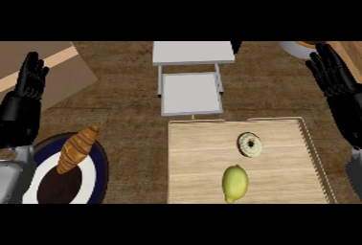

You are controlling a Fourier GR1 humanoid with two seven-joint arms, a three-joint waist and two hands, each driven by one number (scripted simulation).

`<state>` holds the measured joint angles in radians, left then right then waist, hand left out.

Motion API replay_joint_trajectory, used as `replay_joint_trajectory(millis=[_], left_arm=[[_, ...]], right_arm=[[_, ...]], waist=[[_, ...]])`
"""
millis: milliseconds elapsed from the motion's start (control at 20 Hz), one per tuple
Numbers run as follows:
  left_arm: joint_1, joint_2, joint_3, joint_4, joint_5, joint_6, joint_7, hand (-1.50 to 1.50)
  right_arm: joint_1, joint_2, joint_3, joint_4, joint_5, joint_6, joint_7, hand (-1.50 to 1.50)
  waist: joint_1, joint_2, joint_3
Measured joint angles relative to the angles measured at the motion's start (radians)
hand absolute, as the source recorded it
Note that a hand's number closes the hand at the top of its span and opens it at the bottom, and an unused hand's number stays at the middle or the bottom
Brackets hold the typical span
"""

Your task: Pick the cupcake from the tray and place it in the tiered shelf

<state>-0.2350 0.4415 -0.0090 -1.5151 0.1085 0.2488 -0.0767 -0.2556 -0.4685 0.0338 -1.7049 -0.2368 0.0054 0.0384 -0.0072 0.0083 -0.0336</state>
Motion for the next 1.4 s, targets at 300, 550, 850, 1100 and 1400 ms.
replay_joint_trajectory(millis=[300, 550, 850, 1100, 1400], left_arm=[[0.128, -0.052, 0.001, 0.115, 0.075, -0.028, 0.107, 0.0], [0.197, -0.103, -0.015, 0.162, 0.14, -0.058, 0.199, 0.0], [0.19, -0.115, -0.028, 0.164, 0.176, -0.111, 0.263, 0.0], [0.196, -0.117, -0.041, 0.144, 0.176, -0.123, 0.309, 0.0], [0.184, -0.131, -0.055, 0.136, 0.159, -0.123, 0.323, 0.0]], right_arm=[[0.121, -0.043, -0.113, -0.046, 0.158, -0.201, 0.03, 1.5], [0.328, -0.05, -0.199, 0.029, 0.294, -0.37, 0.155, -1.5], [0.613, 0.066, -0.156, -0.193, 0.374, -0.464, 0.151, -1.5], [0.78, 0.051, -0.091, -0.424, 0.41, -0.399, 0.238, -1.5], [0.796, -0.006, 0.023, -0.659, 0.54, -0.319, 0.546, -1.5]], waist=[[-0.055, -0.013, 0.023], [-0.094, -0.01, 0.027], [-0.049, -0.017, 0.036], [-0.023, -0.015, 0.036], [0.004, -0.01, 0.034]])
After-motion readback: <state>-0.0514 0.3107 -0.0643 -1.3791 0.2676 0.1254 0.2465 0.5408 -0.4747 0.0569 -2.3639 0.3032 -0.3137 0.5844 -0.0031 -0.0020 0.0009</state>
